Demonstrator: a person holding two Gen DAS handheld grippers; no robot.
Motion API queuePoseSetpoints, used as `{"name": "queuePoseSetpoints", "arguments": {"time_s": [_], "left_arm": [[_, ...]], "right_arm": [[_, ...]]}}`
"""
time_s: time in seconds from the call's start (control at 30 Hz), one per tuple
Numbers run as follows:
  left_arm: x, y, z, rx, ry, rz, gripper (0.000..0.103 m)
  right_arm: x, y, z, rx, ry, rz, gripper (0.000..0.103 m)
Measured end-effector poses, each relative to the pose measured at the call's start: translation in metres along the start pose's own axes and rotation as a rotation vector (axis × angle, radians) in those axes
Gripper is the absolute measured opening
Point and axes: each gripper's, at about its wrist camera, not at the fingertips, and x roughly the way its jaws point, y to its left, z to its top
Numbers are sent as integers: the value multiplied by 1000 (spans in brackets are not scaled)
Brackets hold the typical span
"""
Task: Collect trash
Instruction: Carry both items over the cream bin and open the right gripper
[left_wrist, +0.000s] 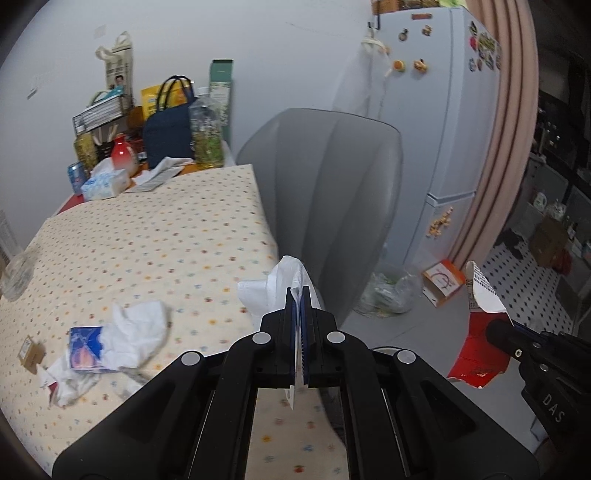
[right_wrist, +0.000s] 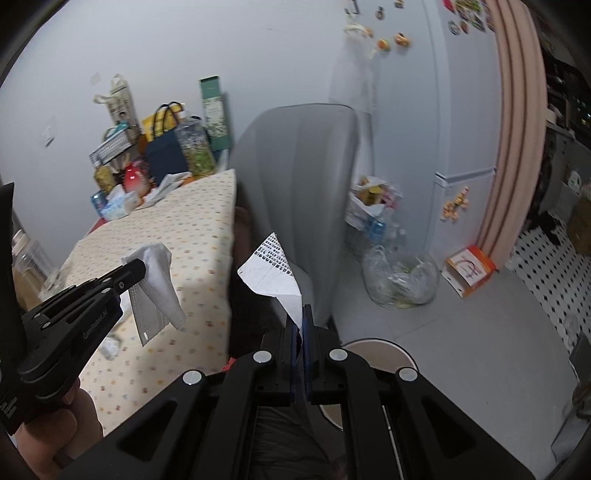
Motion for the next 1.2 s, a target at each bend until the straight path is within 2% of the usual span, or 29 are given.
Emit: {"name": "queuePoseSetpoints", "arguments": {"time_s": [0.53,0.83,1.0,1.07,1.1,1.2], "left_arm": [[52,-65,-8,98,89,-61,3],[80,-83,-13,129,137,-53,3],[91,-85,-17,133,162,-46,3],[96,-87,-19,135,173,-46,3],[97,-88,-20,138,178,-46,3],[103,-91,-21,148,189,-47,3]], "right_arm": [[35,-73,-19,111,62,-103,4],[74,-106,-32,163,119,-119,4],[92,-117,-35,184,143,-129,8],[98,-121,-37,197,158,-134,23],[100,-124,-39,205,160,-144,39],[101,-131,-42,214,162,-155,42]]}}
